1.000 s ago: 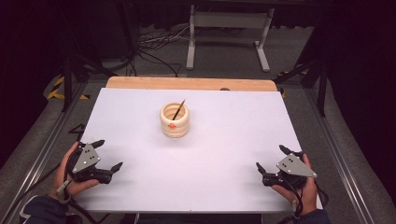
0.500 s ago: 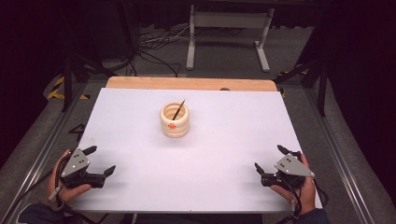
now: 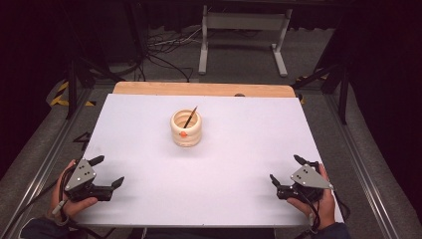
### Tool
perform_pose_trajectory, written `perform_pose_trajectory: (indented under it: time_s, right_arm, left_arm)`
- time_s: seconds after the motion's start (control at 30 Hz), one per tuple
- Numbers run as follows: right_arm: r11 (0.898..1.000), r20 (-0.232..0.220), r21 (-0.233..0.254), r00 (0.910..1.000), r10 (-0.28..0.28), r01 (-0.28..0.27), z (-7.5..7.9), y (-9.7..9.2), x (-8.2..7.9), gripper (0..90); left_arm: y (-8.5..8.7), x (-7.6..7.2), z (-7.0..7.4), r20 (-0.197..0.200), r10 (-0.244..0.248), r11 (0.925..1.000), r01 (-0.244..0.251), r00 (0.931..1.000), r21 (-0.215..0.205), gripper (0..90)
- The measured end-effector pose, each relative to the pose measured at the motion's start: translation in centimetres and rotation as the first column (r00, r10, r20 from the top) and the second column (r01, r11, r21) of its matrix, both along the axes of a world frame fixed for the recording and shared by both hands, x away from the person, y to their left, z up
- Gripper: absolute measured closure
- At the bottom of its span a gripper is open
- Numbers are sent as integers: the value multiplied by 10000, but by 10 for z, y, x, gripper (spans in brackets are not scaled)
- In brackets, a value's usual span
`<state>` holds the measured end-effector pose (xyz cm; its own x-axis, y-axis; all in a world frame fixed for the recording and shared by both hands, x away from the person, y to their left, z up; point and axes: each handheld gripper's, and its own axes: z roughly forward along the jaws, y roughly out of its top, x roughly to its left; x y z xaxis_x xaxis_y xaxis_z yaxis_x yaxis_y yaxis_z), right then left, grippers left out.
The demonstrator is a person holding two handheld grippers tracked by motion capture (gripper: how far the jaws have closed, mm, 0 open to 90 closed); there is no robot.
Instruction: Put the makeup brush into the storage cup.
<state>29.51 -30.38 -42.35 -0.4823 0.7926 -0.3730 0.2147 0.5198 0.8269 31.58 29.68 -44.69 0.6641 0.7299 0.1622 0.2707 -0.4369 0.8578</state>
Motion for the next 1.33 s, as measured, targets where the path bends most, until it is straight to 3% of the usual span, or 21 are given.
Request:
perform_pose_trajectory:
  time_s: [1.33]
  right_arm:
    - [10000,3,70,10000,1,-1,-1,-1,1,57]
  left_arm:
    - [-1,0,2,43,31,10000,-31,10000,-14,62]
